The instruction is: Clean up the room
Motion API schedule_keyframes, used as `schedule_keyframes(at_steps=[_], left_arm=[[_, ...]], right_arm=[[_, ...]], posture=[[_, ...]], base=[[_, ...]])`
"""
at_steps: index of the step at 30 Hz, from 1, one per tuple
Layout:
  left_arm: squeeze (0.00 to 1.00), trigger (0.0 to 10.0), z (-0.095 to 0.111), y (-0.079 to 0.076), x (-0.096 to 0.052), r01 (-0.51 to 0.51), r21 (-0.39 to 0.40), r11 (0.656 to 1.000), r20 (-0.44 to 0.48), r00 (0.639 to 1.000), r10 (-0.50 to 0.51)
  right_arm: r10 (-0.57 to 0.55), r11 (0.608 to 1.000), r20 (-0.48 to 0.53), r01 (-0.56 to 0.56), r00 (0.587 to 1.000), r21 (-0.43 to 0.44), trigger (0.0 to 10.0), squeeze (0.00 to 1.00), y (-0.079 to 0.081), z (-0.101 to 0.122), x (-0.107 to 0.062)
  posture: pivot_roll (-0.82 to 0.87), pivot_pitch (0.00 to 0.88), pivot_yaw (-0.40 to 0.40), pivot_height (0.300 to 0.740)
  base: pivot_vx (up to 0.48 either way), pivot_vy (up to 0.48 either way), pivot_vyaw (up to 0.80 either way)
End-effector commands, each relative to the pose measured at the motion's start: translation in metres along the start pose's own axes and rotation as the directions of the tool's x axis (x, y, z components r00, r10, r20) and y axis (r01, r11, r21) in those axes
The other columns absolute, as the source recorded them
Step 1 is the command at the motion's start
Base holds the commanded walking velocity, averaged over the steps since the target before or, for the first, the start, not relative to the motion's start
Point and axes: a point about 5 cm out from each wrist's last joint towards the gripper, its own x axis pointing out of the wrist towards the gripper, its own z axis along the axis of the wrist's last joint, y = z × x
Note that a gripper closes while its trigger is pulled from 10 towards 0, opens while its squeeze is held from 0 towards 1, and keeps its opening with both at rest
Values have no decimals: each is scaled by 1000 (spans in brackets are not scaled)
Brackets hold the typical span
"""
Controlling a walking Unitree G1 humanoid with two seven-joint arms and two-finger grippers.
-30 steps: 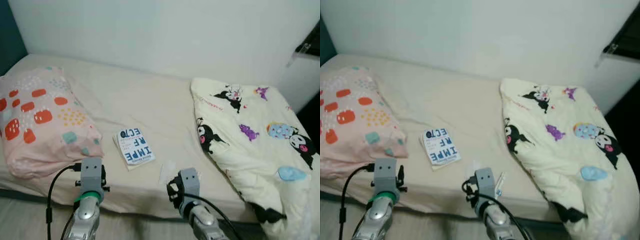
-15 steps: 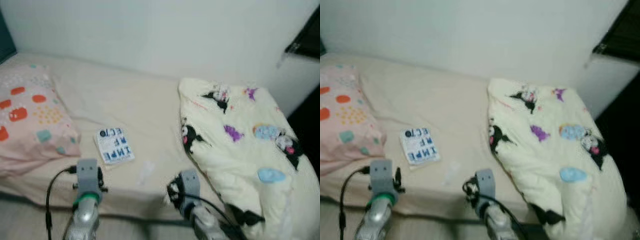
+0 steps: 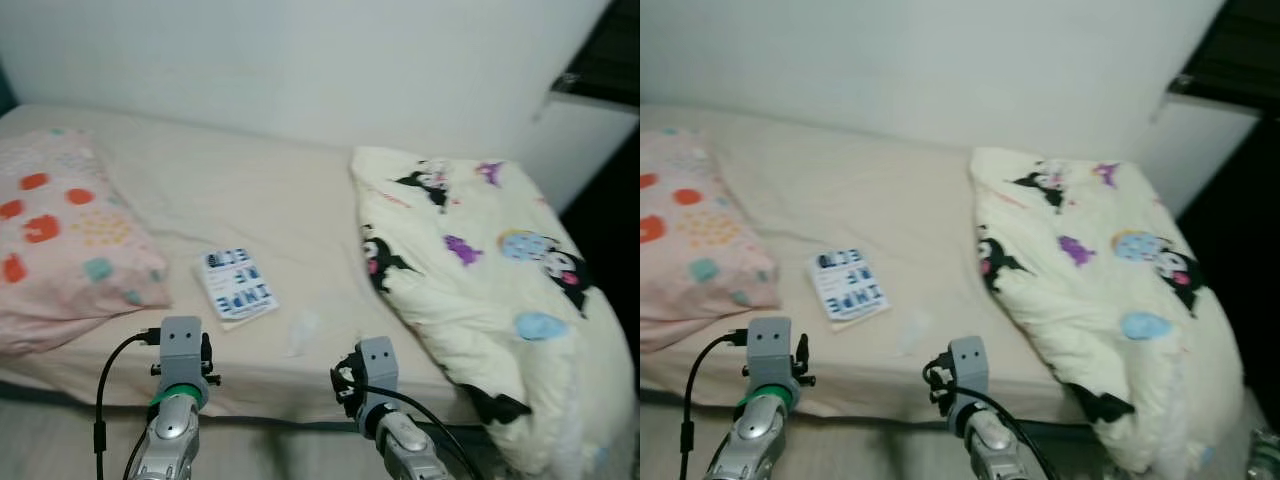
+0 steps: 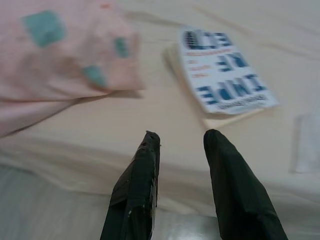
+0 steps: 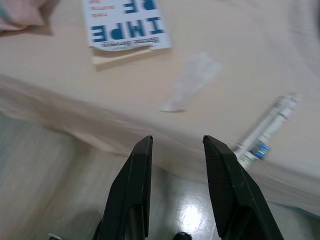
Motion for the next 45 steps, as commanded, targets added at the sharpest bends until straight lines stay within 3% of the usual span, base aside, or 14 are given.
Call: schedule_keyframes(at_steps=[1, 9, 19, 38, 45], left_arm=[[0, 10000, -2, -4, -1, 13, 15, 1000, -4, 1000, -13], [0, 10000, 2, -4, 0, 24, 46, 999, 15, 1000, -24], [0, 10000, 5, -6, 0, 56, 82, 995, 34, 998, -59], [0, 10000, 0, -7, -4, 72, 94, 993, 22, 997, -74], [0, 10000, -5, -4, -6, 73, 108, 991, 15, 997, -75]], right_arm=[[-22, 1000, -17, 23, 1000, 11, 10000, 0, -7, -3, -2], [-40, 998, 4, 40, 999, 41, 10000, 0, -9, 6, 2], [-45, 998, 34, 44, 998, 46, 10000, 0, -10, 15, 6], [-60, 997, 38, 58, 997, 55, 10000, 0, -14, 12, 3], [-58, 996, 103, 51, 993, 70, 10000, 0, -12, 26, 7]], posture=[[67, 0, -59, 740], [68, 0, -60, 735], [68, 0, -58, 690], [66, 0, -53, 600], [67, 0, -52, 585]], base=[[0, 0, 0], [0, 0, 0], [0, 0, 0], [0, 0, 0], [0, 0, 0]])
